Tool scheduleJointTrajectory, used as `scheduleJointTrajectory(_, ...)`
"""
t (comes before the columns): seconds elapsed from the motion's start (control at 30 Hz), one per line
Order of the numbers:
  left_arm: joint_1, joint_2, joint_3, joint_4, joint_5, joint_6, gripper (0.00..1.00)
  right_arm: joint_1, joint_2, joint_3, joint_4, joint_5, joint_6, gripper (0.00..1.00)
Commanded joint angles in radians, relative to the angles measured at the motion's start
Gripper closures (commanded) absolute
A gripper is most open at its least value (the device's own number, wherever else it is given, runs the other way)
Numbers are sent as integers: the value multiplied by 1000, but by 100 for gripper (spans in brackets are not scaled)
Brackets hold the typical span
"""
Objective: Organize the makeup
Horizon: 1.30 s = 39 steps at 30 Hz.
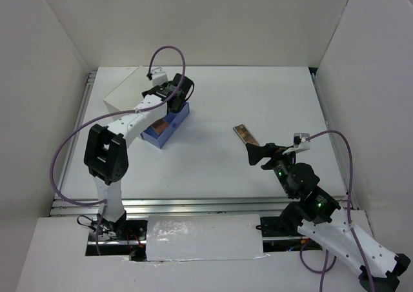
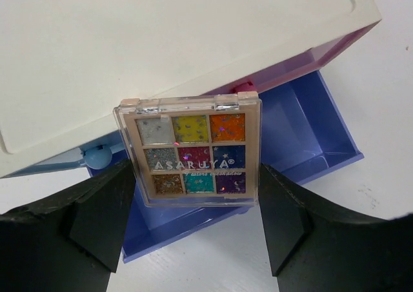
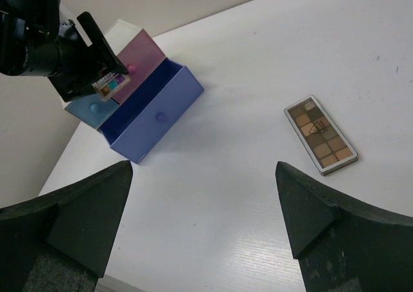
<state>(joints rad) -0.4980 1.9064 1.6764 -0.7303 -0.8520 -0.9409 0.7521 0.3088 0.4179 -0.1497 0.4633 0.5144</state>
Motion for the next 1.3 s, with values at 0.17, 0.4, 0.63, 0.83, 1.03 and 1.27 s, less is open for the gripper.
scheduleJointTrajectory(0.17, 4, 43, -33, 15, -7, -2, 42, -4, 7, -5, 36, 0, -17, 0)
scheduleJointTrajectory(0.4, 4, 16, -116, 49, 31, -24, 18, -3, 10, -5, 39, -5, -17, 0)
scheduleJointTrajectory(0.63, -2, -6, -130, 40, 42, -33, 1, -3, 12, -7, 41, -8, -16, 0)
scheduleJointTrajectory(0.83, -53, -43, -116, 43, 45, -24, 0, -5, 9, -5, 39, -5, -13, 0)
scheduleJointTrajectory(1.03, -212, 31, 6, 57, 123, 27, 1, -4, -16, -1, -16, 112, 54, 0)
scheduleJointTrajectory(1.27, -303, 160, 155, 83, 269, -10, 1, -8, -44, 7, -99, 294, 142, 0)
